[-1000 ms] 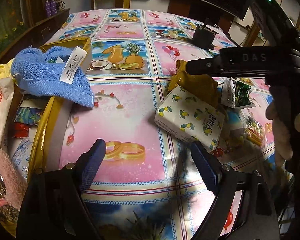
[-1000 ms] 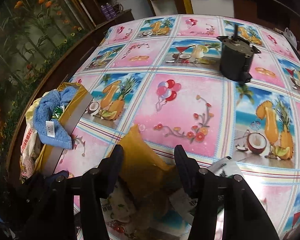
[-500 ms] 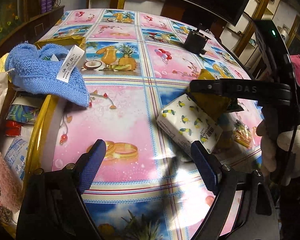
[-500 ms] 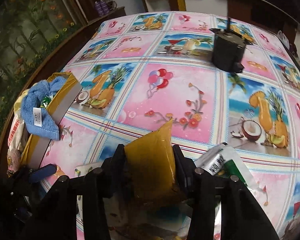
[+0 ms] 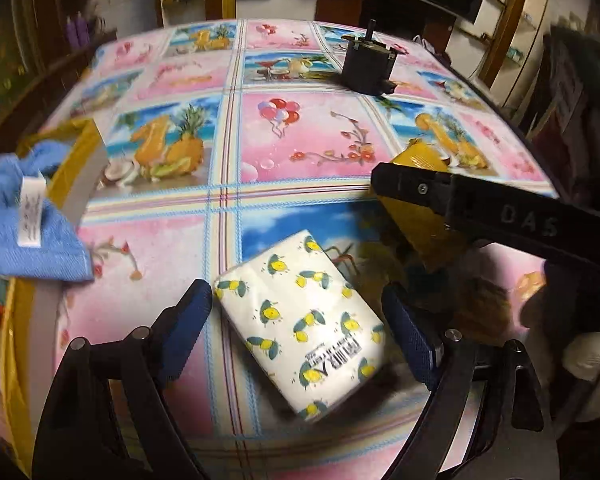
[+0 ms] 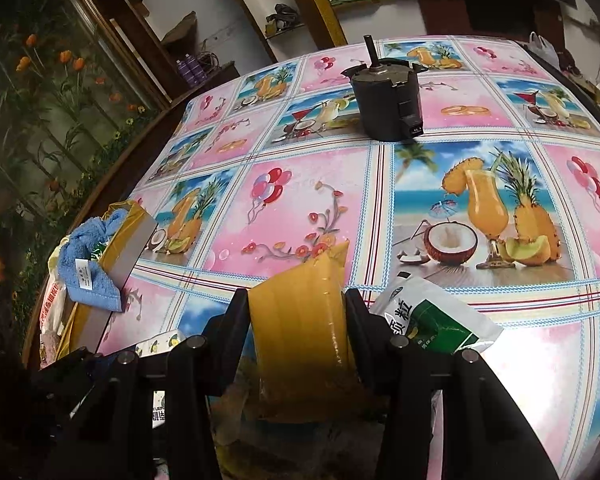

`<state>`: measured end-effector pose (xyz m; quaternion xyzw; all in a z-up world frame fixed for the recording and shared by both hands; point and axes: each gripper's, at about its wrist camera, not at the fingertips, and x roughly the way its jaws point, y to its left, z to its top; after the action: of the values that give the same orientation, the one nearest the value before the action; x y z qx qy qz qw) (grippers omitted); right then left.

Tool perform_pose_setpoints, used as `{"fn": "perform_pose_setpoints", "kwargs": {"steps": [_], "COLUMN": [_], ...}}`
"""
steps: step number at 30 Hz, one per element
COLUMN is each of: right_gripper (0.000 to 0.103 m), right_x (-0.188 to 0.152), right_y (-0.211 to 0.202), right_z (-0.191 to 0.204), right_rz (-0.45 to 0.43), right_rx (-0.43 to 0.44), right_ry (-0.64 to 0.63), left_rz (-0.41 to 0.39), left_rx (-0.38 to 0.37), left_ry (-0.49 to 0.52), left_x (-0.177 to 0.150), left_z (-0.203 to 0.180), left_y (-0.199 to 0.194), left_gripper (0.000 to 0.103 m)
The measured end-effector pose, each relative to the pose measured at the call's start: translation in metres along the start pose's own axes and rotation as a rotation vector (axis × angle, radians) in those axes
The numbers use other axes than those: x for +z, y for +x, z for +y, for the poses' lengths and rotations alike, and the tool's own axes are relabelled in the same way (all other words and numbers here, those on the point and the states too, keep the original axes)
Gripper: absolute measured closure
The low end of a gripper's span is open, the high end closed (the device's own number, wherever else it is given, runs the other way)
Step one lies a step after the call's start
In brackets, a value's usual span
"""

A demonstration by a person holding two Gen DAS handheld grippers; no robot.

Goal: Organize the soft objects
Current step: 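Grasp lemon-print tissue pack with left tool while right tool grasps yellow envelope, then carry tissue pack and envelope into the white box and open both tools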

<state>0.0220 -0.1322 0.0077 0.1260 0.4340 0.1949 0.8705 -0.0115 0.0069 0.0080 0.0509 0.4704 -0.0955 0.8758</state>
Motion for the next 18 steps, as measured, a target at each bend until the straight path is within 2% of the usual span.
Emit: {"fn": "perform_pose_setpoints", "kwargs": {"steps": [2, 3, 4, 5, 7, 9, 12, 14, 18], "right_gripper": [0.055, 0.055, 0.056, 0.056, 0.056, 0.057, 0.058, 0.058, 0.058], "right_x": [-0.001, -0.002, -0.002, -0.002, -0.002, -0.003, -0.004, -0.004, -0.001], "right_y": [-0.002, -0.002, -0.003, -0.003, -0.004, -0.005, -0.007, -0.010, -0.018], "right_z": [-0.002, -0.002, -0.002, -0.002, -0.003, -0.002, -0.002, -0.001, 0.002], "right_rz": [-0.003, -0.006, -0.007, -0.008, -0.014, -0.022, -0.038, -0.055, -0.083], "right_rx": [-0.003, -0.004, -0.004, -0.003, -0.003, 0.002, 0.004, 0.003, 0.011], "right_ry": [-0.002, -0.002, -0.002, -0.003, -0.002, -0.003, 0.003, 0.002, 0.006], "left_rz": [-0.018, -0.025, -0.033, -0.029, -0.022, -0.037, -0.045, -0.075, -0.157], "left_rx": [-0.007, -0.015, -0.030, -0.078, -0.154, -0.160, -0.224, -0.268, -0.303], "left_ry": [0.005, -0.002, -0.014, -0.033, -0.098, -0.123, -0.211, -0.265, -0.330], "left_x": [-0.002, -0.003, -0.003, -0.002, -0.004, -0.006, -0.014, -0.021, -0.036], "left_z": [-0.001, 0.001, 0.005, 0.011, 0.026, 0.035, 0.055, 0.070, 0.102], "left_y": [0.002, 0.001, -0.002, -0.006, -0.012, -0.018, -0.031, -0.049, -0.092], "left_gripper": [0.014, 0.023, 0.044, 0.050, 0.051, 0.051, 0.051, 0.051, 0.051]}}
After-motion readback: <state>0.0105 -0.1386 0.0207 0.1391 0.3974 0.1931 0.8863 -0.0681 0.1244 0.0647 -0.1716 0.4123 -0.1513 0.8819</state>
